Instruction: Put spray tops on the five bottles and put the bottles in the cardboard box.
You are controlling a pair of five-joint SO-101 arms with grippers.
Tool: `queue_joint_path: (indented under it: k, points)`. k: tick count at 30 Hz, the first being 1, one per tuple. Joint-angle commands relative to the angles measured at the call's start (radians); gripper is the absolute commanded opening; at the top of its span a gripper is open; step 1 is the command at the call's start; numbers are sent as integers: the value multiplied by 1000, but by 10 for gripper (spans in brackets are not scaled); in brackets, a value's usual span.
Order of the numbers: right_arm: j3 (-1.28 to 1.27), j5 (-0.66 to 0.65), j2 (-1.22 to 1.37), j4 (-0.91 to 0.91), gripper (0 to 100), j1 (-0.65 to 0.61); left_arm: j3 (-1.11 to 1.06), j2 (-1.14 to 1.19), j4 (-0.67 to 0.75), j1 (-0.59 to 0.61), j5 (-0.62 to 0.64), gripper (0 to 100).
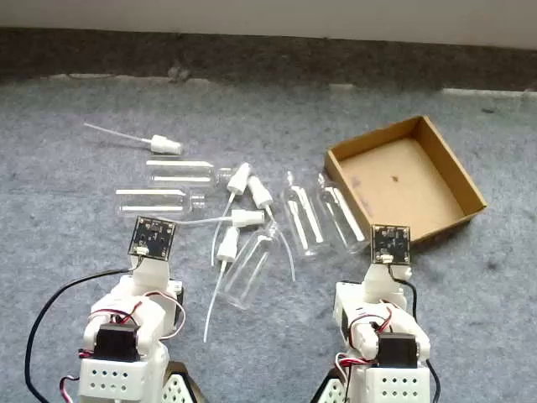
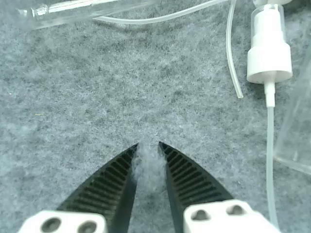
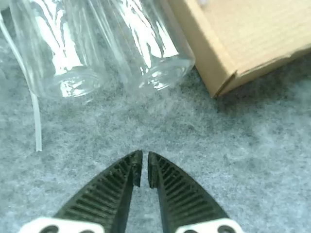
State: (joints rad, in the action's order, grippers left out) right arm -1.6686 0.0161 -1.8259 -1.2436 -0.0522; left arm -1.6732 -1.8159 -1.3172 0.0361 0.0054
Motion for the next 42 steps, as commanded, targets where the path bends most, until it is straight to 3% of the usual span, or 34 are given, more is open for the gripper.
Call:
queue_joint_path:
  k: [1,21,36,42]
  points:
    - [-136,12,-12,-7,5,-1,-21,-5,-8,7,0,7]
    - [-124,12,-13,5,6,1,-21,-5,-8,7,0,7]
    - [-127,12,-13,400,6,1,-21,-5,-8,7,0,7]
    - [-128,12,-12,303,6,-4,-21,-5,-8,7,0,7]
